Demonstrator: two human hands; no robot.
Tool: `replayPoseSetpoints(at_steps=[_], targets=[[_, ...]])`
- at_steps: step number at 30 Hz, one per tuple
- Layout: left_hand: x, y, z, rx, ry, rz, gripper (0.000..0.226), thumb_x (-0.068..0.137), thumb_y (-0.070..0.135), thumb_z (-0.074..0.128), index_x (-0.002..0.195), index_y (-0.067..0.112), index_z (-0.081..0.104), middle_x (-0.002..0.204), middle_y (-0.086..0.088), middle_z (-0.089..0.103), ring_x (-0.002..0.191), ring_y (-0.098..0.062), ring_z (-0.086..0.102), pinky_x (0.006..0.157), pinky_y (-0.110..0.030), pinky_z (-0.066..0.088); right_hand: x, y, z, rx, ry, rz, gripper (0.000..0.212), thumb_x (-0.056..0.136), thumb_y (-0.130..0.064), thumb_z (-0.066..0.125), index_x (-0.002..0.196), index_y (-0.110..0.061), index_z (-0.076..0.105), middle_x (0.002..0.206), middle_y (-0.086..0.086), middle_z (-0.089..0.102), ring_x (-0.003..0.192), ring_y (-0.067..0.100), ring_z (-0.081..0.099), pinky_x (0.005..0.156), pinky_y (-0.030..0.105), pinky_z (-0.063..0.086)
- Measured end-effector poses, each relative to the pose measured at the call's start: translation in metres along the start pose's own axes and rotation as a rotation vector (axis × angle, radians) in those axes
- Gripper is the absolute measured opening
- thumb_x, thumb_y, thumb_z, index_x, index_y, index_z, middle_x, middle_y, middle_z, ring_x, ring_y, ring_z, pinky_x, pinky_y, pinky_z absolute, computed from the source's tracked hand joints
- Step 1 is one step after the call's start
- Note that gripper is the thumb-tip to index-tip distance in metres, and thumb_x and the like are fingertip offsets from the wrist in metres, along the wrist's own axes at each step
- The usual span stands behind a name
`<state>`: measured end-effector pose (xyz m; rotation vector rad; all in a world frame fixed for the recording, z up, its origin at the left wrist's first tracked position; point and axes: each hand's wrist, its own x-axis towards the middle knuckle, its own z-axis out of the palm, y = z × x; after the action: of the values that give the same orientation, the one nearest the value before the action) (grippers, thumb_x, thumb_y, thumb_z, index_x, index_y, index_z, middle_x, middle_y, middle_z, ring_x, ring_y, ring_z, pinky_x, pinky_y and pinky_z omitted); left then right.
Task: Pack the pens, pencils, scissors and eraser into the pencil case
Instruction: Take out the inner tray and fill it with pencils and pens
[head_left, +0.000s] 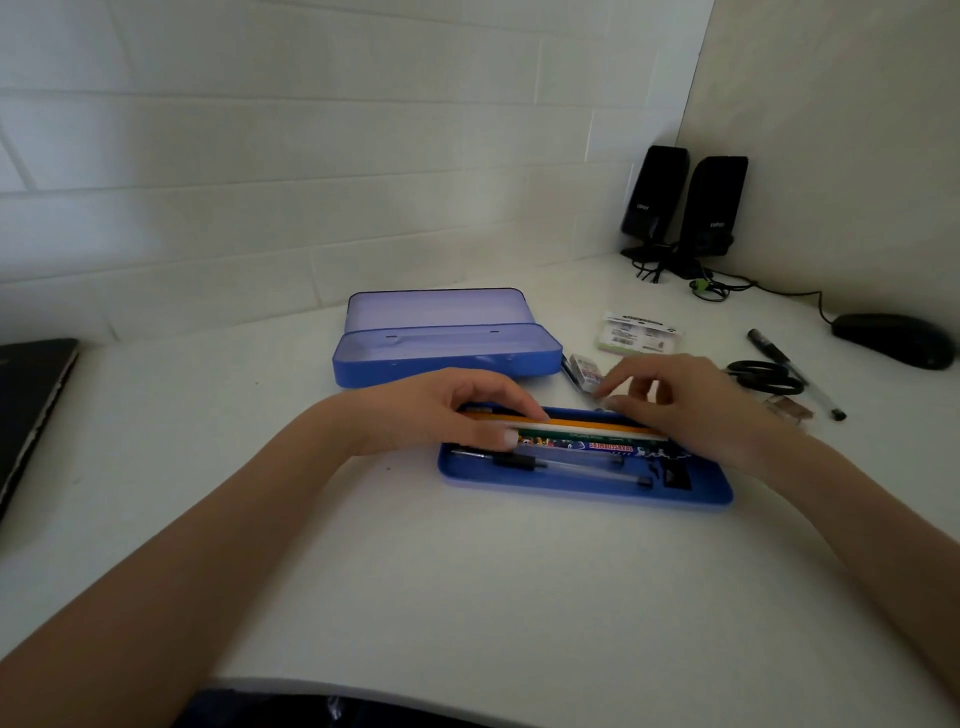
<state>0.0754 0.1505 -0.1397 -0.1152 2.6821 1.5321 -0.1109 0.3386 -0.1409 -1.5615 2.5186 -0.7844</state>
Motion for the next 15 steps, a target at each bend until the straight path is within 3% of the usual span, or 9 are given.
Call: replayPoseSetpoints(at_steps=[2,5,8,12,15], targets=[[-0.001,0.000,0.001,-0.008,0.013,0.003,0.026,0.090,0.017,0.059,0.114,0.028,0.064,0.124,0.006,0.063,0.116,-0.010,0.057,0.106,-0.030,0.042,0.001,0.000,0.004,-0.016,-0.017,-0.071,0.022,0.090,-0.033,0.056,0.103,-0.048,0.063,0.080,-0.013,0.056,0.063,0.002,0.046,0.057,0.015,0.036],[-0.001,0.000,0.000,0.037,-0.030,-0.002,0.035,0.084,0.014,0.067,0.114,0.033,0.063,0.128,0.009,0.059,0.119,-0.009,0.055,0.107,-0.031,0.041,0.005,-0.002,0.011,-0.098,-0.060,-0.125,0.028,0.092,-0.041,0.047,0.115,-0.050,0.060,0.078,-0.014,0.052,0.070,0.000,0.048,0.066,0.019,0.041],[0.000,0.001,0.000,0.079,-0.038,-0.010,0.042,0.078,0.019,0.074,0.112,0.040,0.062,0.129,0.017,0.056,0.120,-0.003,0.052,0.107,-0.030,0.040,0.007,-0.003,0.012,-0.122,-0.024,-0.062,0.025,0.091,-0.046,0.046,0.103,-0.038,0.066,0.082,-0.009,0.057,0.072,0.005,0.049,0.068,0.030,0.044],[0.001,0.000,0.003,0.065,-0.003,0.005,0.040,0.077,0.015,0.074,0.110,0.036,0.064,0.127,0.020,0.058,0.119,0.001,0.053,0.106,-0.023,0.039,0.012,0.002,0.014,-0.084,0.072,0.040,0.013,0.086,-0.039,0.059,0.080,-0.028,0.059,0.087,-0.006,0.059,0.072,0.007,0.051,0.070,0.033,0.048],[0.002,0.000,0.004,0.067,0.025,0.011,0.037,0.078,0.013,0.074,0.108,0.034,0.066,0.125,0.018,0.060,0.118,-0.001,0.054,0.106,-0.025,0.040,0.015,0.006,0.015,-0.022,0.157,0.166,0.012,0.081,-0.029,0.068,0.076,-0.025,0.058,0.087,-0.002,0.063,0.078,0.013,0.057,0.070,0.031,0.049]])
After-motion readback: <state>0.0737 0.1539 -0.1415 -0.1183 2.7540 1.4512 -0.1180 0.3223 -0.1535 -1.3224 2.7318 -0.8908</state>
